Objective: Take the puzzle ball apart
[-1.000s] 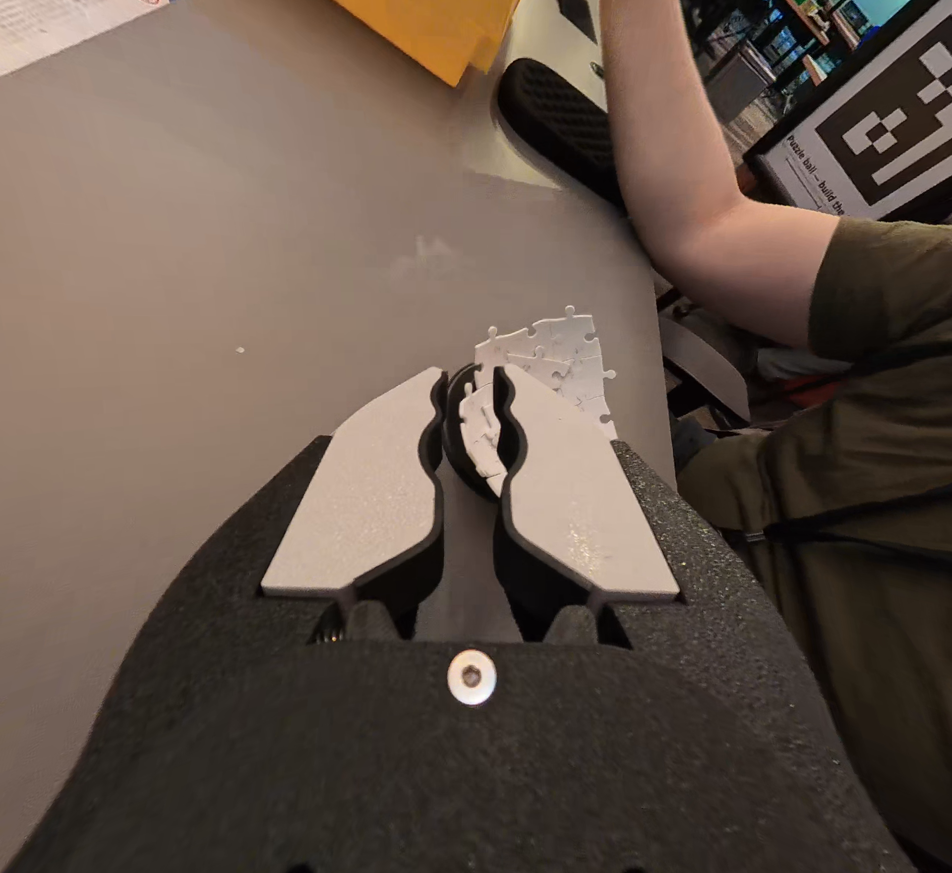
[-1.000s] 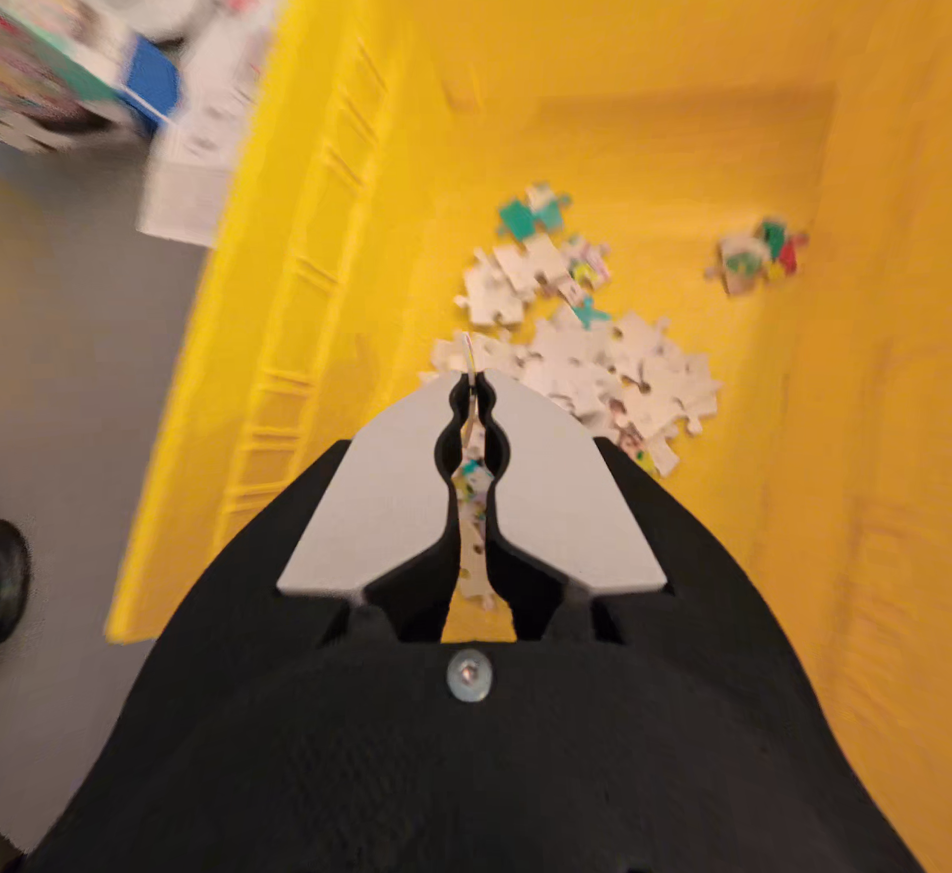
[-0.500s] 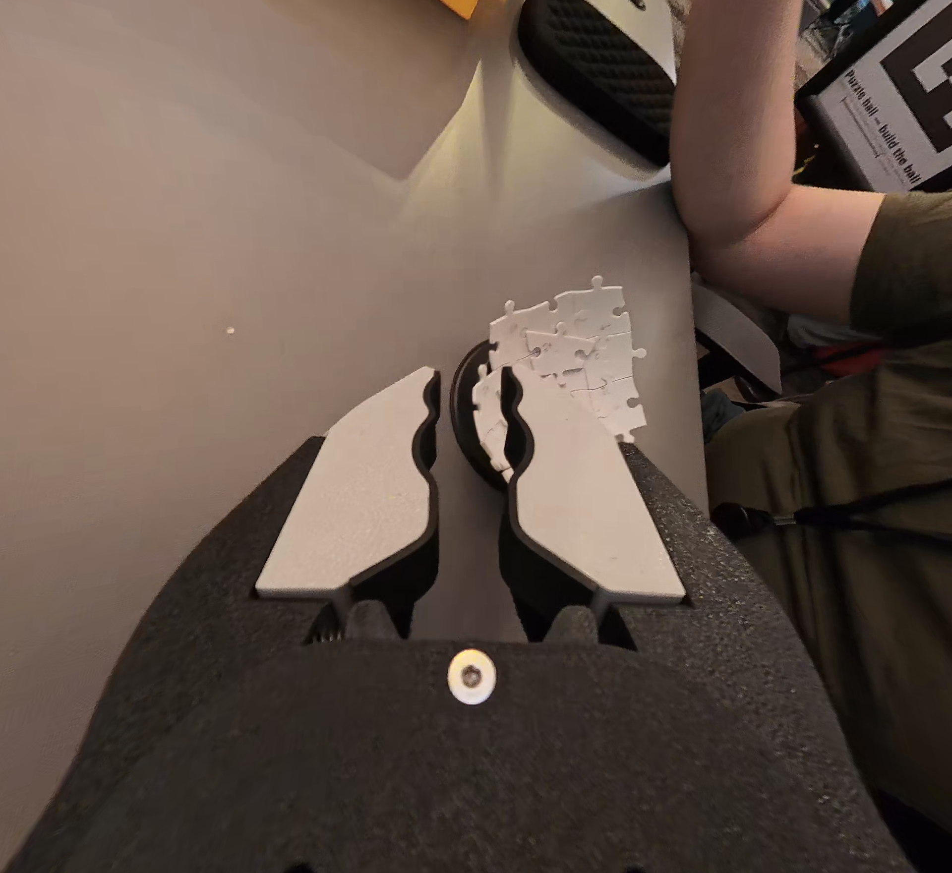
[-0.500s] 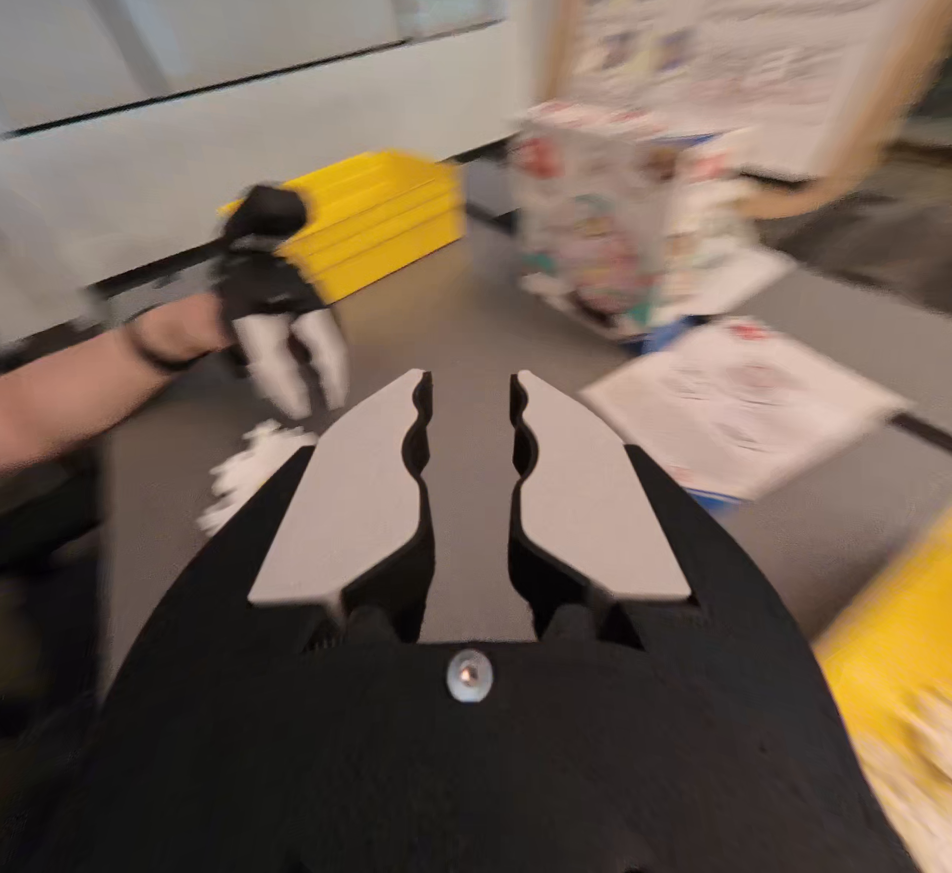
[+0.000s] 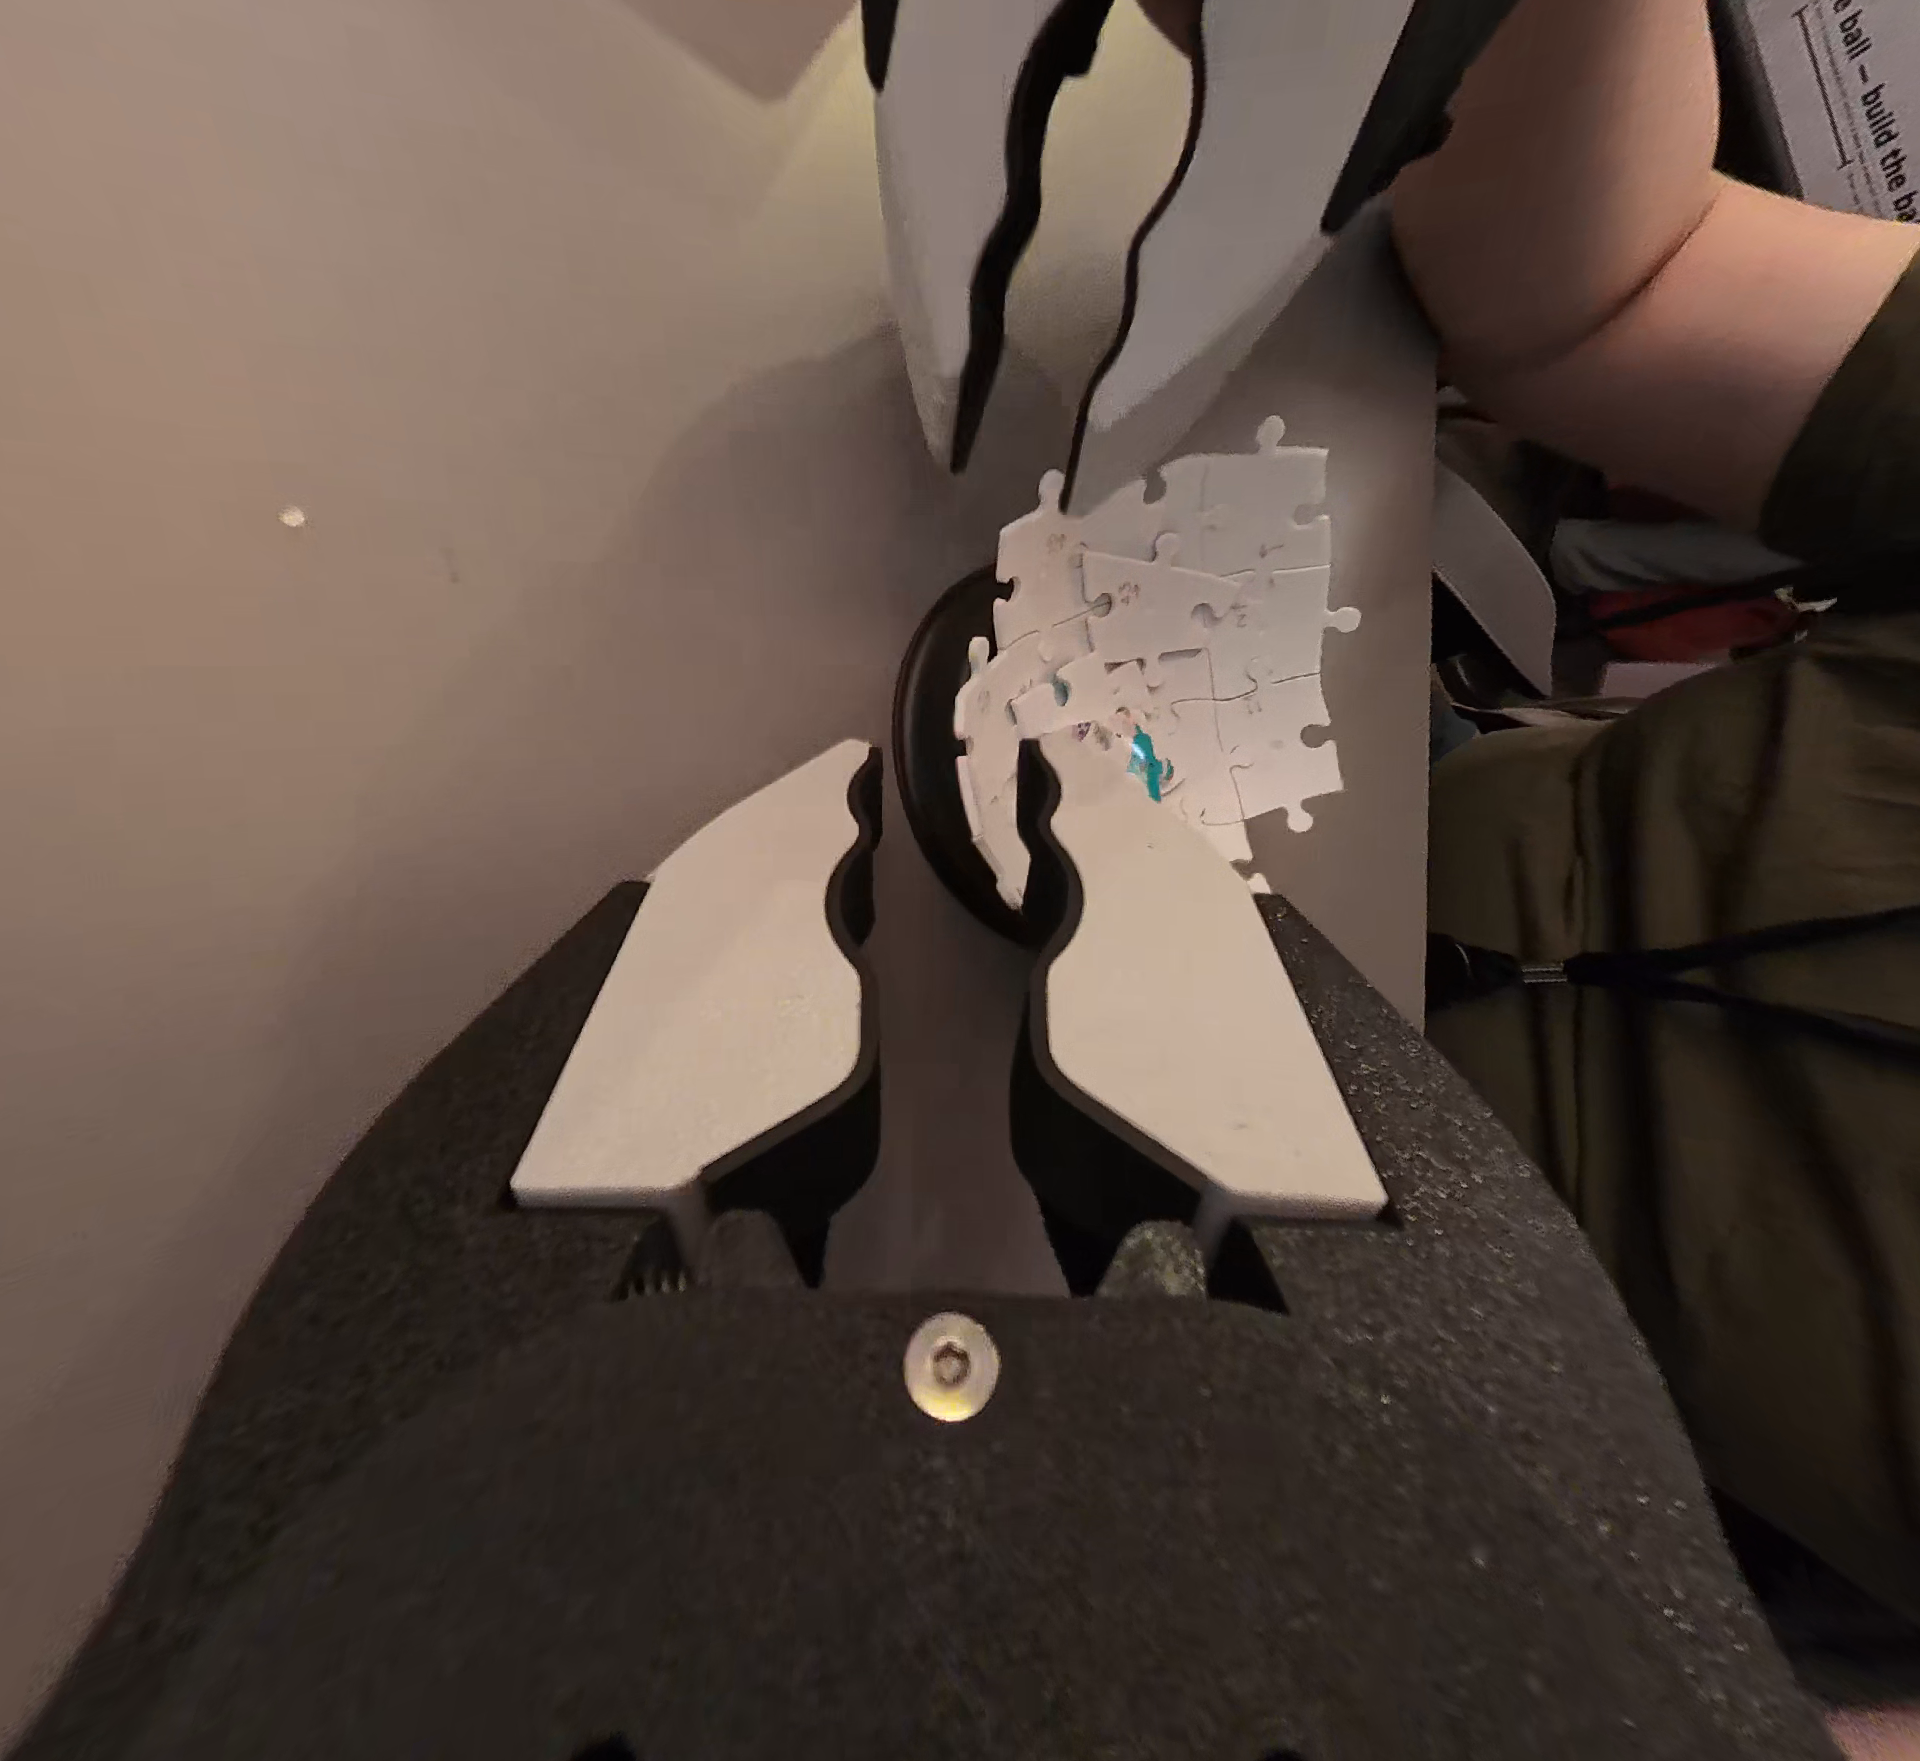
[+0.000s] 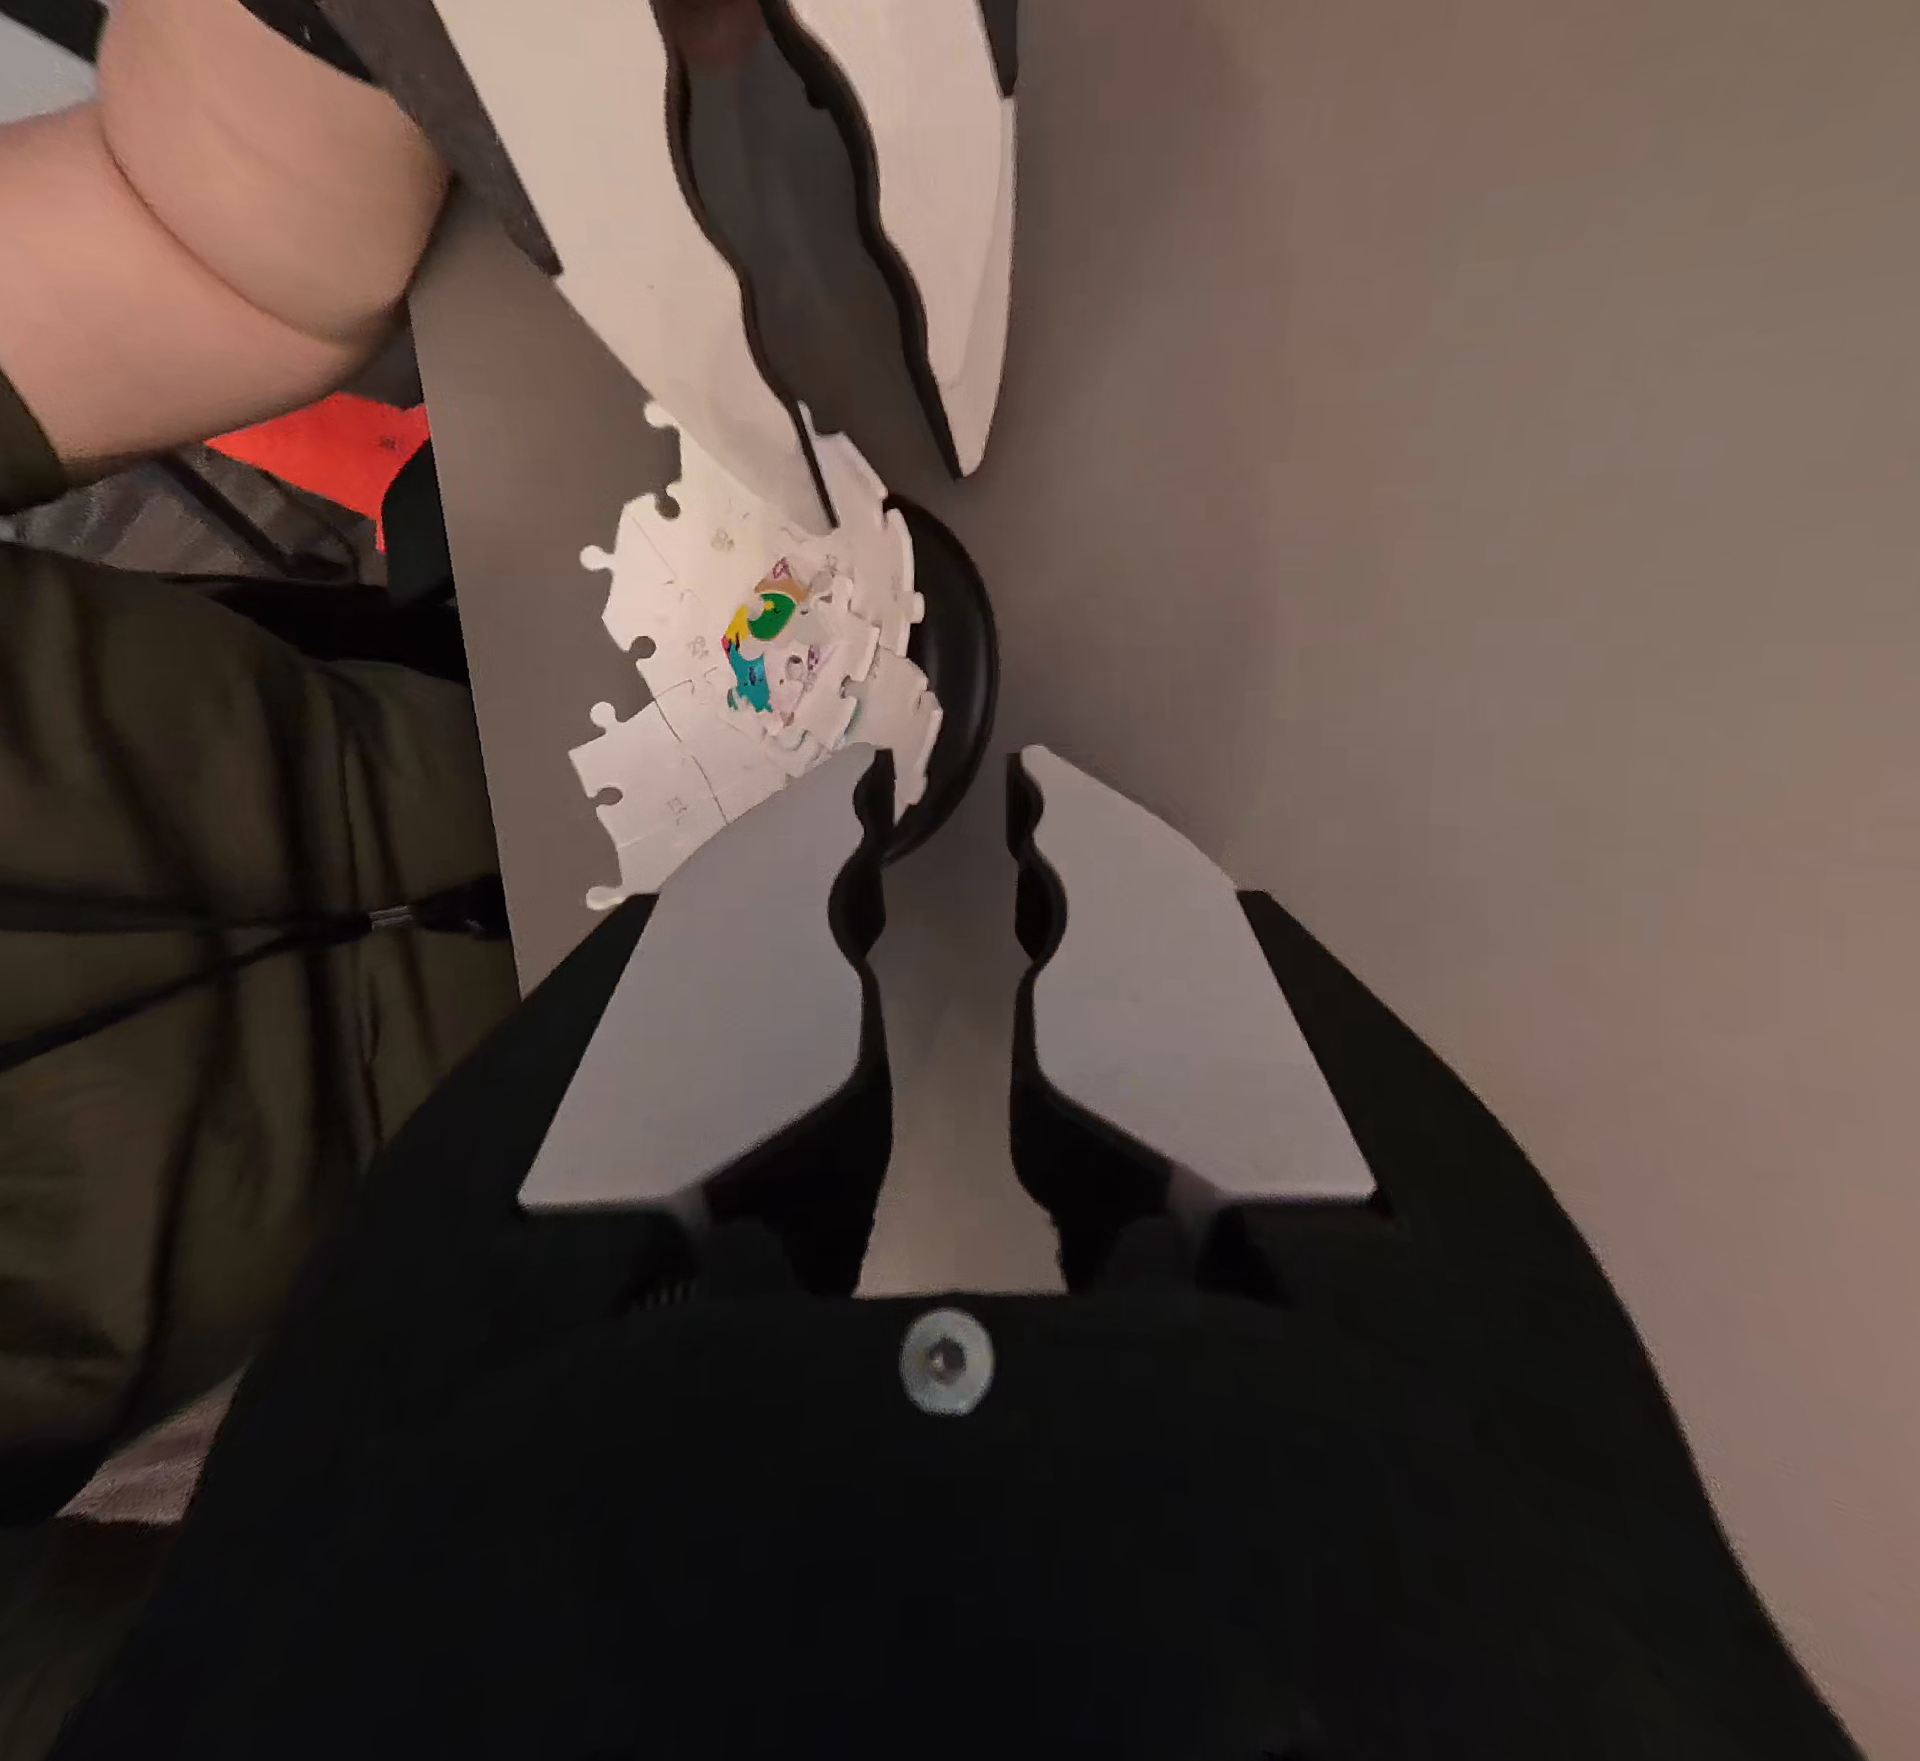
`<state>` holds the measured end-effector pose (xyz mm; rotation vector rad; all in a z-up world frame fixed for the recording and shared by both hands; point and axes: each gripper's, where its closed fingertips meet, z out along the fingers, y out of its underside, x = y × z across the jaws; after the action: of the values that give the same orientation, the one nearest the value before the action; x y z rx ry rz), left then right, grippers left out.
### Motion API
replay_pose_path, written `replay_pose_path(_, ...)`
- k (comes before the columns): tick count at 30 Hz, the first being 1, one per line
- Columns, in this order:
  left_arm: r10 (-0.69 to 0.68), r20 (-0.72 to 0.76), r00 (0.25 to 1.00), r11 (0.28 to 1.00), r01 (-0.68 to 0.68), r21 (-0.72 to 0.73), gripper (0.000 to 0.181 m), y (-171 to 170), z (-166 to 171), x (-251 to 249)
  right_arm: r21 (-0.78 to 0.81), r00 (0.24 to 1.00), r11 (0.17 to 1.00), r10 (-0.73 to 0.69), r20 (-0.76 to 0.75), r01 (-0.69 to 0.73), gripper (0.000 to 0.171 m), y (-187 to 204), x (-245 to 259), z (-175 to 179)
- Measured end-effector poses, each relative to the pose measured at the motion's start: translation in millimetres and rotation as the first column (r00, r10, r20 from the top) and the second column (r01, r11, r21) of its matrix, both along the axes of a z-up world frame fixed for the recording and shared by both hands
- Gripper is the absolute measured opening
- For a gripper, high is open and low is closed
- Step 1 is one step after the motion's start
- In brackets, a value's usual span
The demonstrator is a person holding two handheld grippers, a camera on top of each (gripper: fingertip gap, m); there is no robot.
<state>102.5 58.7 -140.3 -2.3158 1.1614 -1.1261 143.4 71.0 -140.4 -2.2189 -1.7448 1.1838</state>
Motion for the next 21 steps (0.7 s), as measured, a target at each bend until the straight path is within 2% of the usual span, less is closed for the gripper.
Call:
replay_pose_path(3,-0.014,-0.016,1.0,1.0,0.014,-0.005,0.019,-2.3,-3.3,0.6,0.006,0.997,0.998,0.059,0.048,-0.059,0.015,-11.3,-1.9,-10.7)
replay_pose_path(4,-0.023,-0.027,0.999,1.0,0.023,-0.007,0.015,-3.6,-4.9,0.5,0.0,0.996,0.997,0.076,0.043,-0.076,0.009,-15.0,-3.6,-10.3)
replay_pose_path(6,-0.051,-0.024,0.998,0.999,0.051,-0.014,0.004,-8.0,-4.3,2.1,0.031,0.994,0.995,0.095,0.044,-0.097,0.009,-16.2,-4.5,-10.1)
replay_pose_path(16,-0.035,-0.01,0.999,0.999,0.035,0.025,0.003,-2.7,2.3,-2.2,0.273,0.968,0.942,0.231,-0.099,-0.197,0.008,-7.9,-11.8,0.2)
replay_pose_path(21,-0.037,-0.004,0.999,0.999,0.037,0.018,0.003,-3.3,3.0,-3.9,0.276,0.949,0.94,0.257,-0.185,-0.201,0.007,-6.4,-15.6,5.3)
